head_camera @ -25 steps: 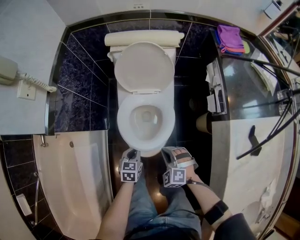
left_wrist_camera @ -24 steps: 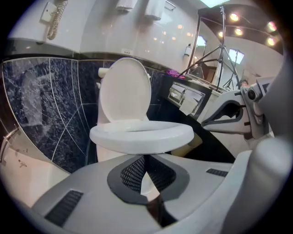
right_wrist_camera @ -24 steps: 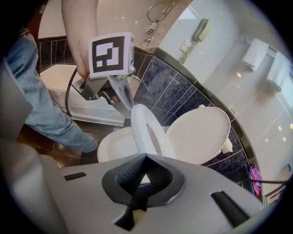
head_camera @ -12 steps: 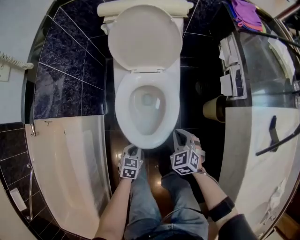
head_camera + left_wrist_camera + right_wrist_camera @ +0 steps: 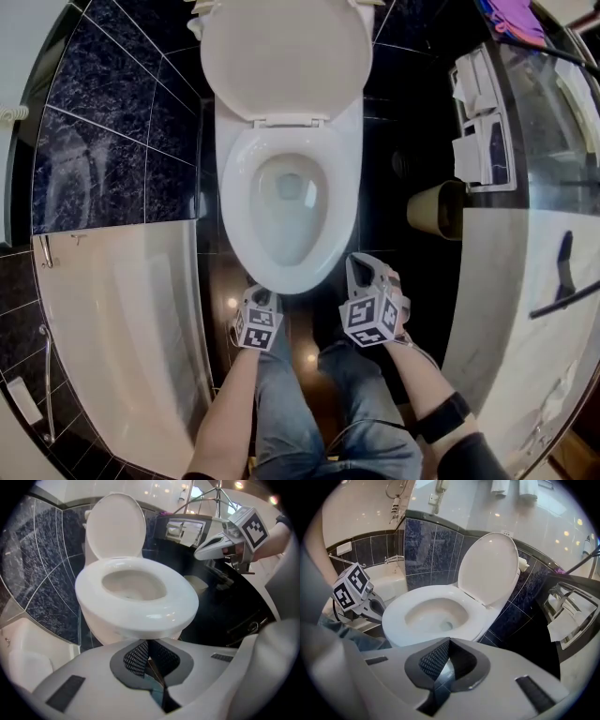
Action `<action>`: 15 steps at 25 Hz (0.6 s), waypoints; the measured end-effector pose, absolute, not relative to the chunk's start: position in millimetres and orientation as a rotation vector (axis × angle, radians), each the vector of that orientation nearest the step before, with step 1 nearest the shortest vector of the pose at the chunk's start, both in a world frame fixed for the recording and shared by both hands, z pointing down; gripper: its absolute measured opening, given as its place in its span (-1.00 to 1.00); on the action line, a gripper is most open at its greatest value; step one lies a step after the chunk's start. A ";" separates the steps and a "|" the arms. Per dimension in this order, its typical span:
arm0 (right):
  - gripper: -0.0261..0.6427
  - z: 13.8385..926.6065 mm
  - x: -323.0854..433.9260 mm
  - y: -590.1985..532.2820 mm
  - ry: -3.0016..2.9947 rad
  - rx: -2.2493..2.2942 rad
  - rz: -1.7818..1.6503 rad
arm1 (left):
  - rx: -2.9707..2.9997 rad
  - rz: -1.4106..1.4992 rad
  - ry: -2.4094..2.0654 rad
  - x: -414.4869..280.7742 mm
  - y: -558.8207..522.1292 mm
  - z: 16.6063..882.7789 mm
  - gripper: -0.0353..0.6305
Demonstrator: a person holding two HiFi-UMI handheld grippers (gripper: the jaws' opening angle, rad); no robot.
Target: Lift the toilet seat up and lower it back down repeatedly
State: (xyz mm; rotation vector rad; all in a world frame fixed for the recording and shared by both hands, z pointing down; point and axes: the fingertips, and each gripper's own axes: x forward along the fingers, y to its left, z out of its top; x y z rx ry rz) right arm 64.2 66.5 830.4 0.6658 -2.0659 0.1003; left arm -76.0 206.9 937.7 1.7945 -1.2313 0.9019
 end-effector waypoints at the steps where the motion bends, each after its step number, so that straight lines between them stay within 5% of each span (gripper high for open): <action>1: -0.87 831.7 64.2 66.1 -2.066 0.662 0.094 | 1.787 0.913 -1.228 -76.2 207.6 940.6 -0.89; 15: -0.87 816.0 57.0 49.7 -2.075 0.664 0.086 | 1.747 0.914 -1.267 -88.5 206.1 922.7 -0.89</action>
